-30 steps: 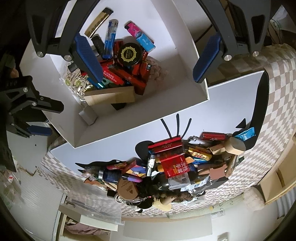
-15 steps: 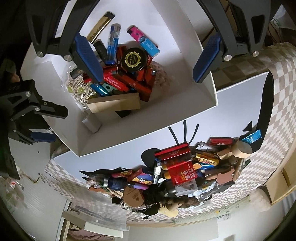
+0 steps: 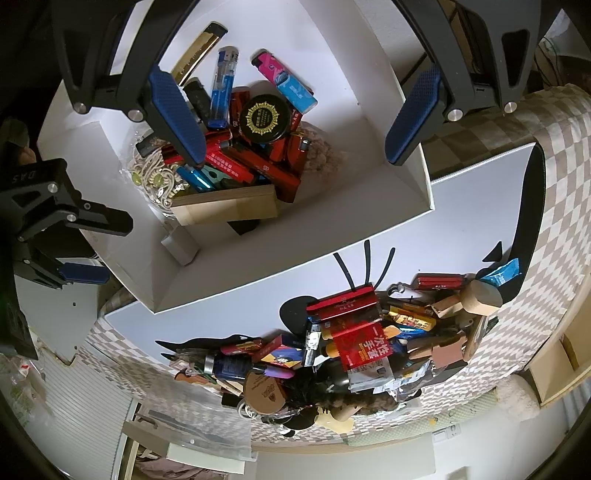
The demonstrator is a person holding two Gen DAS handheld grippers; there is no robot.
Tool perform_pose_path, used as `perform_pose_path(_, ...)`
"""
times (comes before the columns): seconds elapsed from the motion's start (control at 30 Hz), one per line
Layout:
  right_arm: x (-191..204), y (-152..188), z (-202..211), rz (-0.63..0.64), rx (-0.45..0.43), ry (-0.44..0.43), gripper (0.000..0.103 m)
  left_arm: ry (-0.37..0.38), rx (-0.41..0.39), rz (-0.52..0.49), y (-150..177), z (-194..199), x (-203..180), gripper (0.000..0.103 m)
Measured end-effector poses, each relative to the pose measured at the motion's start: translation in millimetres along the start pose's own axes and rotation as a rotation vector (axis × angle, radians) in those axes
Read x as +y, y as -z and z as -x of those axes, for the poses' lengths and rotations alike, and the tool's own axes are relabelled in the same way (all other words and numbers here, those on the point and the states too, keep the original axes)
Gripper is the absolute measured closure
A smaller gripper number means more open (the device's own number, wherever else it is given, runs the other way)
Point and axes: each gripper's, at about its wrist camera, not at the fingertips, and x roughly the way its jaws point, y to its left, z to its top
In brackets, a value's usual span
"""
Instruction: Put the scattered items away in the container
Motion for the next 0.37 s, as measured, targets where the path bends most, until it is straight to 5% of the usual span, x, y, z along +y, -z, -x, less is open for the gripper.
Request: perform_pose_path(0.37, -1.2, 0.4, -0.6, -0.002, 0.002, 0.002, 0.006, -0.005, -0.014, 0.004, -0.4, 0.9, 1.9, 0.005)
